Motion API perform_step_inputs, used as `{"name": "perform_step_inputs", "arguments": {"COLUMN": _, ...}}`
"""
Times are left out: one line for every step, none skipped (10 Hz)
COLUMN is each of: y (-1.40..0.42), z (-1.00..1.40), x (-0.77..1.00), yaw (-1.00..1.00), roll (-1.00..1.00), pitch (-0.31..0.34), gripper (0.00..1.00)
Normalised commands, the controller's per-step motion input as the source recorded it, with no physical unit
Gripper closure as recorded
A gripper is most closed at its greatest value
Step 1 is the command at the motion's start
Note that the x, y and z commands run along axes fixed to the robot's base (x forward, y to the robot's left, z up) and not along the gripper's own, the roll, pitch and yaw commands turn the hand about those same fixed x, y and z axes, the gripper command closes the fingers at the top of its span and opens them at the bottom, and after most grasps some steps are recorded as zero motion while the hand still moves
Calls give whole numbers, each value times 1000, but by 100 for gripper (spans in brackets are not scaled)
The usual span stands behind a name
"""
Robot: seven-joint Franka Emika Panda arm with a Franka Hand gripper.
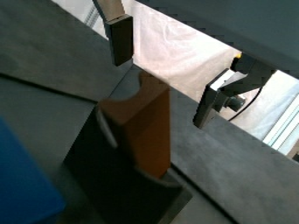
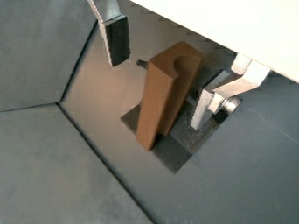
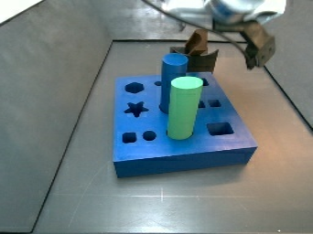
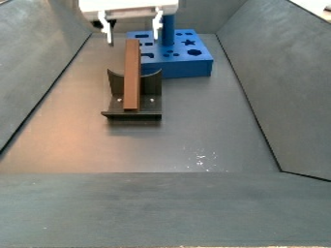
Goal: Pick up the arch object. Move up. Place the arch object on the fixture. Regrasp the arch object. Move to above the board. Insert the arch object.
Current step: Regrasp the arch object, then move to above the board.
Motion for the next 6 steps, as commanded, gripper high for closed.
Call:
{"name": "perform_step_inputs", "arguments": {"y": -28, "z": -719, "x": 135, "yaw": 70, "roll": 90, "pitch": -21, "gripper": 0}}
{"name": "perform_step_inputs", "arguments": {"y": -30, "z": -460, "x": 109, "yaw": 56, "roll": 94, "pitch": -21, "gripper": 0}}
{"name": "perform_step_inputs", "arguments": {"y": -29, "z": -358, "x": 105, "yaw": 48, "roll": 94, "pitch": -16, "gripper": 0}}
{"name": "perform_step_inputs", "arguments": {"y": 0, "z": 0, "x": 0, "yaw": 0, "roll": 0, "pitch": 0, "gripper": 100}}
{"name": "perform_step_inputs", "arguments": {"y": -333, "z": 1000, "x": -145, "yaw": 105, "roll": -597, "pitch": 432, "gripper": 100}}
{"name": "perform_step_inputs", "arguments": {"y": -328, "z": 1000, "x": -143, "yaw": 121, "roll": -585, "pitch": 423, "gripper": 100}}
